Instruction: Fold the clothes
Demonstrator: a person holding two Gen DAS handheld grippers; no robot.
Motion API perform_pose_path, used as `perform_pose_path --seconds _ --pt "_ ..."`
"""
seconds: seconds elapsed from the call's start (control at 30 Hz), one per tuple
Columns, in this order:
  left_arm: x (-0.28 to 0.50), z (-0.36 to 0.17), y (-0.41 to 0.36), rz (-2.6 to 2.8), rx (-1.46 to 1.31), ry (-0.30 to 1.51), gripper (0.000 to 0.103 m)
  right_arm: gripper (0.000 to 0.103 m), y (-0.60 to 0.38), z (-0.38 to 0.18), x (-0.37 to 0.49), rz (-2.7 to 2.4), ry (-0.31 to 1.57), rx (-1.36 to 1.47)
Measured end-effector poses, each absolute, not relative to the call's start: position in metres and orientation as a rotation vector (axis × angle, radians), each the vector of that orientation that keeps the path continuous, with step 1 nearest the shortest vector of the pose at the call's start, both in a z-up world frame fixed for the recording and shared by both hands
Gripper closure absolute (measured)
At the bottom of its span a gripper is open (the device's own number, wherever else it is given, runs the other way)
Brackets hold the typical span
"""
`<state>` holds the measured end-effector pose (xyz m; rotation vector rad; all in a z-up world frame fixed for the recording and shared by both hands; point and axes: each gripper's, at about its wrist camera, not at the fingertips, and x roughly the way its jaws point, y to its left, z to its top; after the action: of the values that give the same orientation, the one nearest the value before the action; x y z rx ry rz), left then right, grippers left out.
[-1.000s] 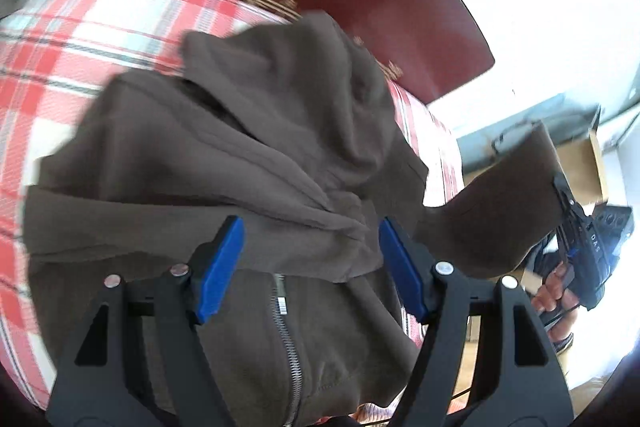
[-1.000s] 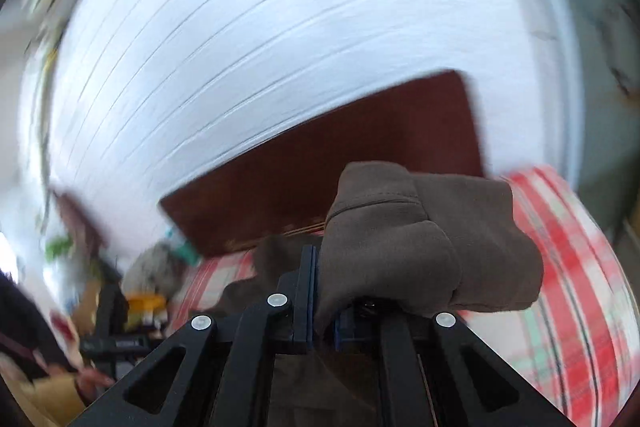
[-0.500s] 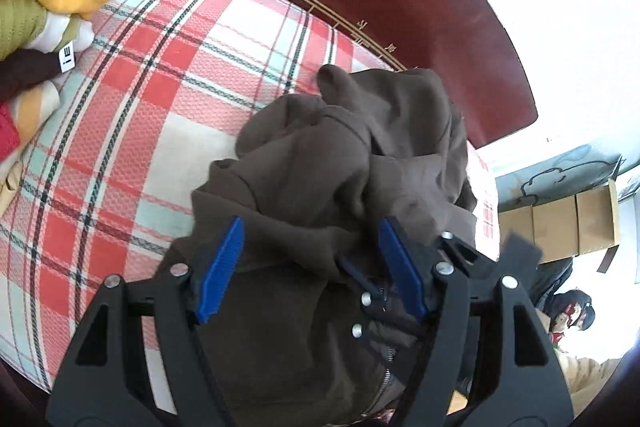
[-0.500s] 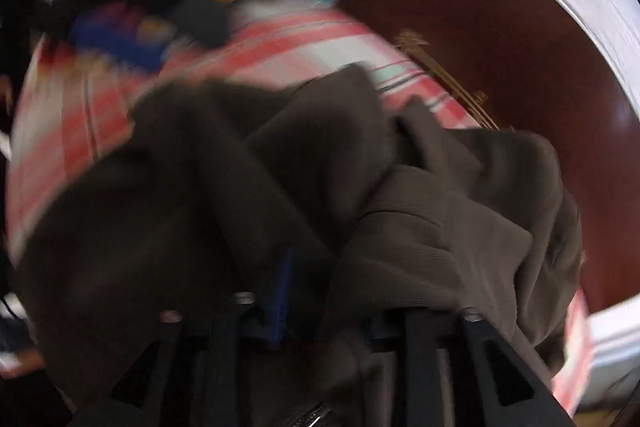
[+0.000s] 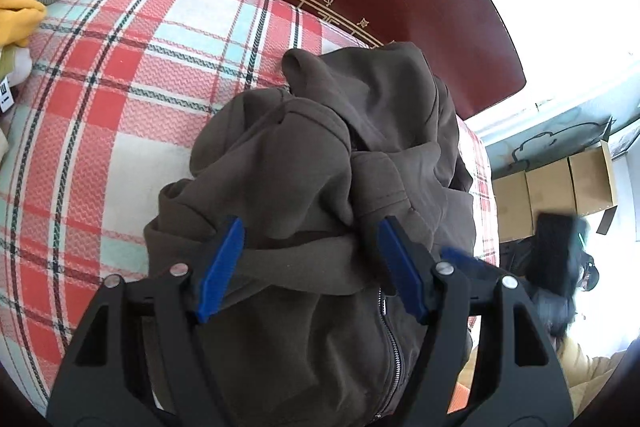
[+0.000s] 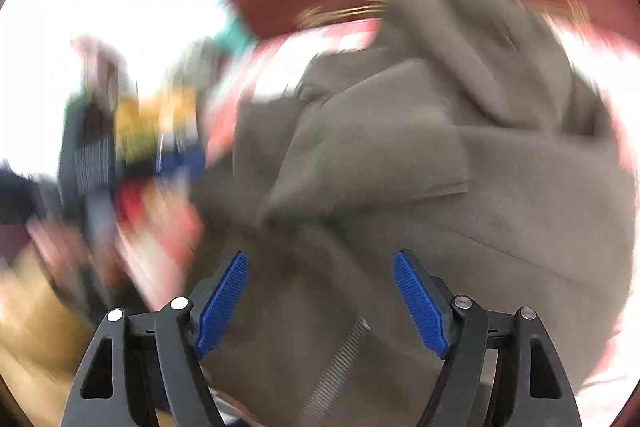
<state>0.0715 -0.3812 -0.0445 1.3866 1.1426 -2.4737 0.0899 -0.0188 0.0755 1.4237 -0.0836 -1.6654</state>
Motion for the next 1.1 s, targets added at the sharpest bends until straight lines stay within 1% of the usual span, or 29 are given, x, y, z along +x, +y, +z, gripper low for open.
perform_pose_path --seconds 0.03,0.1,0.13,0.17,0.2,0.23,0.3,0.37,0.43,0.47,0.5,0.63,0.73,0.87,0.97,1.03,1.1 --pt "0.072 -0.045 -0.381 -2.472 1.389 1.146 0.032 0.025 -0.018 0.067 0.074 -1.675 -0.204 1.45" --pt "0.073 -0.044 -0.381 -2.469 1.39 1.149 0.032 0.026 -0.024 0.045 0.054 -1.653 -0.384 1.516" --pt "0.075 -0.044 -0.381 -2.469 1.389 1.147 0.032 0.031 -0.028 0.042 0.049 -1.638 -0.435 1.515" --pt "0.078 -0.042 -0.382 -2.469 1.38 1.148 0.032 0.054 -0.034 0.045 0.047 -1.626 -0.463 1.49" --pt "0.081 -0.04 -0.384 -2.469 1.37 1.149 0.032 0.081 -0.039 0.047 0.044 -1.613 -0.491 1.464" --pt "0.084 -0.037 -0.386 -2.471 1.356 1.152 0.032 0.088 -0.049 0.059 0.047 -1.623 -0.427 1.411" --pt "0.092 -0.03 -0.393 -2.466 1.316 1.161 0.032 0.091 -0.079 0.09 0.065 -1.653 -0.198 1.283" --pt "0.101 -0.021 -0.402 -2.463 1.265 1.17 0.032 0.091 -0.11 0.115 0.087 -1.644 0.012 1.169" --pt "0.108 -0.014 -0.409 -2.458 1.22 1.172 0.032 0.082 -0.138 0.128 0.111 -1.62 0.186 1.084" --pt "0.112 -0.01 -0.412 -2.456 1.198 1.174 0.032 0.065 -0.149 0.131 0.122 -1.593 0.249 1.059" --pt "0.115 -0.007 -0.415 -2.451 1.178 1.175 0.032 0.057 -0.157 0.132 0.132 -1.562 0.282 1.045" --pt "0.124 0.006 -0.424 -2.447 1.107 1.183 0.032 0.057 -0.157 0.144 0.155 -1.454 0.278 1.008" --pt "0.127 0.015 -0.423 -2.467 1.082 1.159 0.032 0.056 -0.139 0.148 0.151 -1.441 0.219 1.002" --pt "0.109 0.017 -0.409 -2.519 1.121 1.07 0.031 0.055 -0.142 0.114 0.131 -1.548 0.309 1.101" --pt "0.086 0.004 -0.394 -2.55 1.198 0.98 0.031 0.055 -0.16 0.073 0.13 -1.56 0.429 1.139" --pt "0.068 -0.022 -0.388 -2.514 1.305 0.957 0.031 0.056 -0.176 0.042 0.129 -1.552 0.514 1.183" --pt "0.054 -0.05 -0.386 -2.451 1.392 0.87 0.031 0.056 -0.176 0.04 0.128 -1.544 0.521 1.189"
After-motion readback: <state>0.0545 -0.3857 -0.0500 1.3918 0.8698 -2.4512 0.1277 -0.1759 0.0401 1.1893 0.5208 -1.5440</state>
